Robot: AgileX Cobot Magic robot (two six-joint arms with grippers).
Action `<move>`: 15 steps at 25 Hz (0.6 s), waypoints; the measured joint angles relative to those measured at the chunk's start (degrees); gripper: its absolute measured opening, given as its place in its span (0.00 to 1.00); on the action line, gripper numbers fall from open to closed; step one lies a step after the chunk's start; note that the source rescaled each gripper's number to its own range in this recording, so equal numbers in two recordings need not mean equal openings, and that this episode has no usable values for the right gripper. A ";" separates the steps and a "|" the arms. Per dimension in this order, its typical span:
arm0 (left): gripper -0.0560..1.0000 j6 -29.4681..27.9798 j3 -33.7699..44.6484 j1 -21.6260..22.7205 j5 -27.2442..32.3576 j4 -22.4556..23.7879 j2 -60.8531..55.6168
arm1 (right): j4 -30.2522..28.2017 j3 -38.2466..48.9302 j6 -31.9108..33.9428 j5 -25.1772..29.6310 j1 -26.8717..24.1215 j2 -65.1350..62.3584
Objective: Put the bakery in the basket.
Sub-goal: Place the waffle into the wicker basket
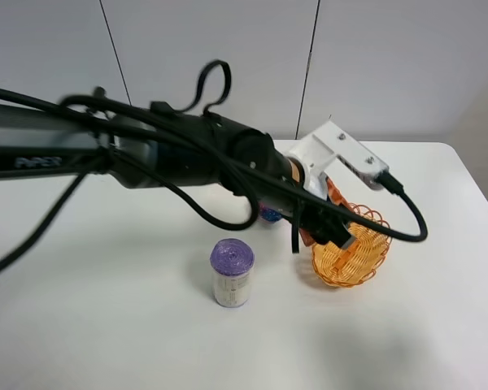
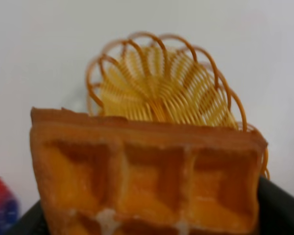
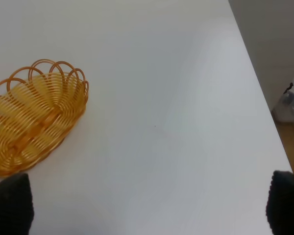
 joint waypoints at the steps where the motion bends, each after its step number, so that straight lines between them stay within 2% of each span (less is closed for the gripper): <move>1: 0.06 0.26 -0.89 -0.49 0.78 0.00 1.61 | 0.00 0.00 0.00 0.00 0.00 0.00; 8: 0.06 0.78 -7.30 -1.98 2.86 0.00 7.61 | 0.00 0.00 0.00 0.00 0.00 0.00; 15: 0.06 0.78 -15.80 -2.05 5.25 -2.50 11.80 | 0.00 0.00 0.00 -0.05 0.00 0.00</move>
